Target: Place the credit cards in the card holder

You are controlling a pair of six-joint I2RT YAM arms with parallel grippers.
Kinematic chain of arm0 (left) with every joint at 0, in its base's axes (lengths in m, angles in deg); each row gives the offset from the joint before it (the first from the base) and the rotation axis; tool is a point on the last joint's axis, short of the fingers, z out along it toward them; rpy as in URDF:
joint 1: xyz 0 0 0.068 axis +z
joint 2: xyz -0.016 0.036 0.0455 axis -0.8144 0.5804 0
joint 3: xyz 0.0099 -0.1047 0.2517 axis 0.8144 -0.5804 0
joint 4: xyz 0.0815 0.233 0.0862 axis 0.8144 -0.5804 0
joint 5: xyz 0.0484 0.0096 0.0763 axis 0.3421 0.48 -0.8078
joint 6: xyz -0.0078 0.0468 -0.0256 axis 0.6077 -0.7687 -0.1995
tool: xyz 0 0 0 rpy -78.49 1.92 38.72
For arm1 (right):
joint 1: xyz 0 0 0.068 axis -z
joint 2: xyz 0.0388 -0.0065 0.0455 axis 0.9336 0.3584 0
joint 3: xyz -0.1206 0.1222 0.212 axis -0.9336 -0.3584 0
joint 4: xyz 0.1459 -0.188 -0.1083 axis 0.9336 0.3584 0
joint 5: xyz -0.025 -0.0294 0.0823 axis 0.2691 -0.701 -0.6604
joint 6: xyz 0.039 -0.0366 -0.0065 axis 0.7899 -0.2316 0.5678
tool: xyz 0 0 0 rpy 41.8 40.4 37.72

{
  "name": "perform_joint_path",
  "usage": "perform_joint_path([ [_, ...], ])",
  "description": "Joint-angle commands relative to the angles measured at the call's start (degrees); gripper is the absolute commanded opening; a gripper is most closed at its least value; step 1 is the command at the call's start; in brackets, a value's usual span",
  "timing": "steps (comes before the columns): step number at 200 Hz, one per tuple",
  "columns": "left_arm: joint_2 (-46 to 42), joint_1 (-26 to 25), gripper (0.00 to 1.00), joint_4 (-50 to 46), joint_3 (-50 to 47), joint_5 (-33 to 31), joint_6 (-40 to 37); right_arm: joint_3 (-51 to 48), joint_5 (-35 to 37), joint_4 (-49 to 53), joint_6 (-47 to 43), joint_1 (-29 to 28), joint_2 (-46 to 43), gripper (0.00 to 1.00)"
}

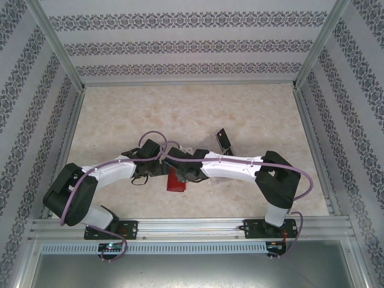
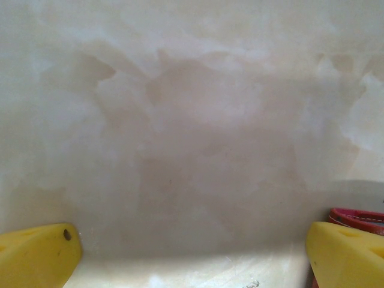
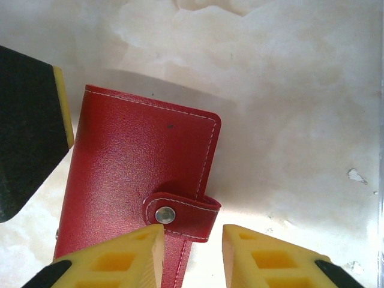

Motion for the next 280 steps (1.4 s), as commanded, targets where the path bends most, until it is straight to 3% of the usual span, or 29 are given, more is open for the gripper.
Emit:
perform_joint_path([
  [1,7.79,-2.79,0.99,5.37,-5.19,17.34,2.58,2.13,-0.09,0.46,0.75,-0.29,1.33,0.32],
  [212,8.57,-2.76,0.99,7.09,-5.85,18.10,2.81,6.38,-2.44,0.23,-1.78,-0.77,9.26,0.34],
  [253,8.66,-2.77,0.99,7.33,-5.99,18.19,2.90,5.85,-1.83,1.16,-1.82,-0.86,8.83,0.27],
  [280,8.74,-2.74,0.99,7.44,-6.03,18.17,2.88,5.85,-1.35,1.54,-2.13,-0.92,8.18,0.17],
])
